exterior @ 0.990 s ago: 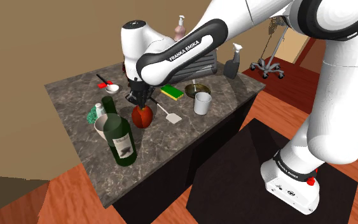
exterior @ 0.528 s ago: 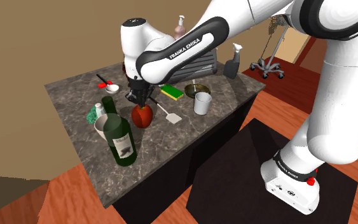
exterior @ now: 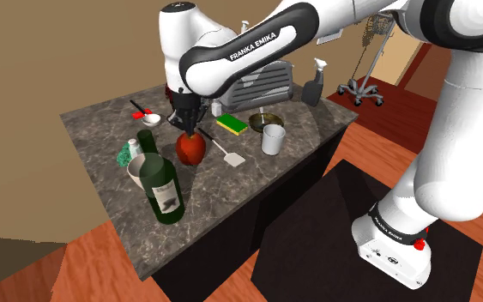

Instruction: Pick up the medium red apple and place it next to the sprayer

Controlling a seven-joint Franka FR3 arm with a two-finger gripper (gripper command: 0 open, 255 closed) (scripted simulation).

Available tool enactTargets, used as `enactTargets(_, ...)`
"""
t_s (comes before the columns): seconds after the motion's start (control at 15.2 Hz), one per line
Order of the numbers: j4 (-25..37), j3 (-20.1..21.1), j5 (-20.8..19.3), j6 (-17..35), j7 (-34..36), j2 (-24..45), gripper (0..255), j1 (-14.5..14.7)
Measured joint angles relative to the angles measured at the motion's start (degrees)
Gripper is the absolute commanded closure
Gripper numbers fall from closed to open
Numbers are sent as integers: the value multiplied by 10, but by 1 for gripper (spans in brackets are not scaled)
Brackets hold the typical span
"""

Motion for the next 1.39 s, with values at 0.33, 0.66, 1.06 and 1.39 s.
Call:
enactTargets(0.33, 22, 4, 10, -34, -9, -14, 255, -2)
enactTargets(0.66, 45, 7, 18, -68, -14, -26, 255, -3)
enactTargets(1.06, 80, 9, 26, -112, -23, -36, 255, -3)
enactTargets(1.39, 107, 11, 31, -147, -26, -45, 255, -3)
